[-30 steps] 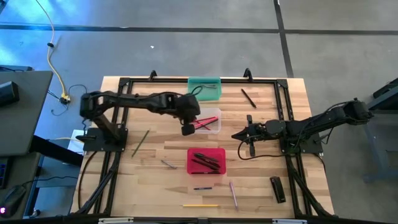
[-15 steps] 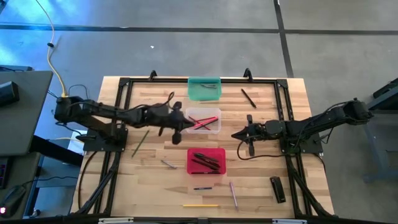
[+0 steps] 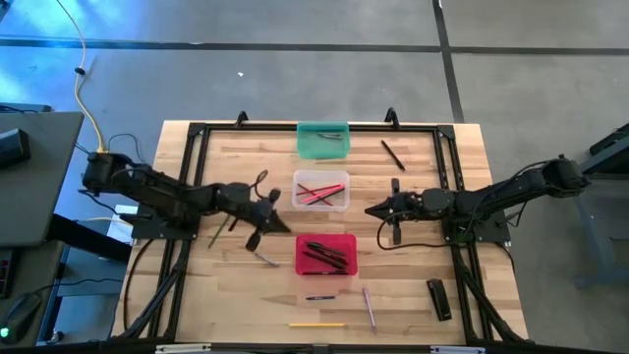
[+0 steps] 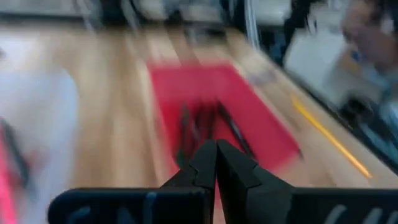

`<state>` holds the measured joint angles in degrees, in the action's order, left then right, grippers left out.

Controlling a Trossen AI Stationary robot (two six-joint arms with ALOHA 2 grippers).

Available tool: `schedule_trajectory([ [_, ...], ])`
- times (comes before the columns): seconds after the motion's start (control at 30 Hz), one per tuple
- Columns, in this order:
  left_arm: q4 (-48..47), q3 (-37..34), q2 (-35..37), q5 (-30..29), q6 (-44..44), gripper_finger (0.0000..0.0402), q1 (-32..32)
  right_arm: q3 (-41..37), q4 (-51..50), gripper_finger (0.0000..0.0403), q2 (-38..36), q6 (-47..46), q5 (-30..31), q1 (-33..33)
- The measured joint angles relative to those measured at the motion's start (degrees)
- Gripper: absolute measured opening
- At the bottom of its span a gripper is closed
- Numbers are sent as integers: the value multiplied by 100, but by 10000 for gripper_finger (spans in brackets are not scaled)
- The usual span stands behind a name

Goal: Sort crayons/erasers/pens/pencils in bins
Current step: Put the gray crayon into the green bin

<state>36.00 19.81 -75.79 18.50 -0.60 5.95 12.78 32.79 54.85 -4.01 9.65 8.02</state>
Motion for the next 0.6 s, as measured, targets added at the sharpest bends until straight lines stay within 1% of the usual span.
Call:
schedule_trajectory([
  [0.07,-936,125,105,-47,0,0,-220,0,56,0,0,0,112,1],
  [0.1,-1503,227,175,-167,47,0,-349,0,64,0,0,0,148,1],
  [0.23,-3640,816,286,-908,88,1,-944,0,102,0,0,0,230,0],
  [0.33,-4757,1239,283,-1230,-220,8,-1371,0,65,0,0,1,230,0],
  [0.47,-5756,1592,150,-1576,-728,29,-1849,0,-38,0,0,0,207,-1],
  [0.6,-5861,1777,-140,-1807,-1127,64,-2217,0,-87,0,0,0,128,1],
])
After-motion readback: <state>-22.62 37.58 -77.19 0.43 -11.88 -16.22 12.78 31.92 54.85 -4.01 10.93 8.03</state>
